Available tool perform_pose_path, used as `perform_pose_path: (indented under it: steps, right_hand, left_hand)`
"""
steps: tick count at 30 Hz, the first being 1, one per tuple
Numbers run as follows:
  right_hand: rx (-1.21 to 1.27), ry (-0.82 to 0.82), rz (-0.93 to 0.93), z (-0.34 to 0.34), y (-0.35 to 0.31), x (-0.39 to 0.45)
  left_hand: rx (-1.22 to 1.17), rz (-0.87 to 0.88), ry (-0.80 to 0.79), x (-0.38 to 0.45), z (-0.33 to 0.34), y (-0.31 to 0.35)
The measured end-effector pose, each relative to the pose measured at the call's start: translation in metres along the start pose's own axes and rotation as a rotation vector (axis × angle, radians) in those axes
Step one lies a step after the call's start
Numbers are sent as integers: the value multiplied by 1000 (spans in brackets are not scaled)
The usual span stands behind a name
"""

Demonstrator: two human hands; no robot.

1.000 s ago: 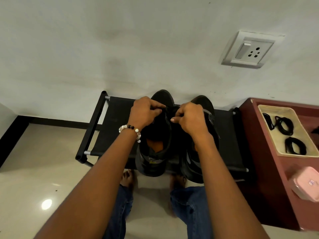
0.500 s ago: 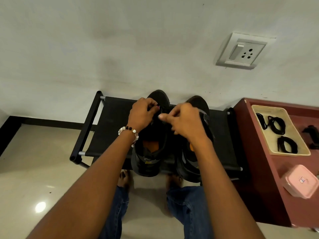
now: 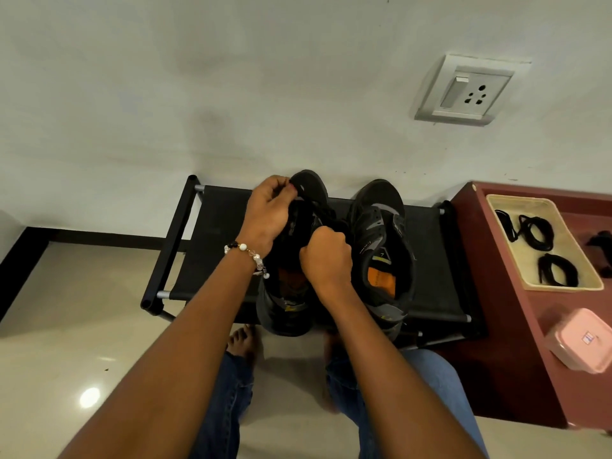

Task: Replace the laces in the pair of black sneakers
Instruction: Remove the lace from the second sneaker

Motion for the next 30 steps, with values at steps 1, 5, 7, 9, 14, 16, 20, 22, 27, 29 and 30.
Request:
perform_pose_path:
  steps: [1, 5, 7, 9, 14, 16, 20, 22, 27, 29, 30]
  right_hand:
    - [-2, 3, 4, 1, 0, 0]
    - [11, 15, 22, 1, 0, -1]
    - [17, 16, 21, -1, 1, -1]
    - [22, 7, 19, -3, 1, -2]
    - [18, 8, 25, -4, 2, -2]
    - [9, 10, 31, -3, 1, -2]
    - [-15, 13, 39, -1, 2, -1]
    - [-21, 9, 39, 0, 2, -1]
    - [-20, 20, 47, 1, 2, -1]
    - [-13, 17, 46, 1, 1, -1]
    - [-9, 17, 44, 0, 1, -2]
  left_hand:
    - [-91, 9, 10, -4, -2, 10]
    - [-430, 145, 30, -13, -18, 55]
    - [-579, 175, 52, -14, -29, 73]
    - [-610, 149, 48, -13, -33, 78]
    - [198, -5, -50, -4, -15, 34]
    - [548, 24, -101, 2, -5, 15]
    - [901, 100, -114, 10, 7, 5]
    - [968, 99, -87, 14, 7, 3]
    - [663, 17, -31, 9, 4, 3]
    - [416, -43, 40, 5, -4, 12]
    - [275, -61, 75, 3, -9, 18]
Point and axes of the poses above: each hand's wrist, its own x-axis towards the middle knuckle, its own z-axis out of the palm, y = z × x, the point moved 5 cm from there along x, towards the middle knuckle, and after that the axes turned 2 degrees about z, right-handed, at the moved point
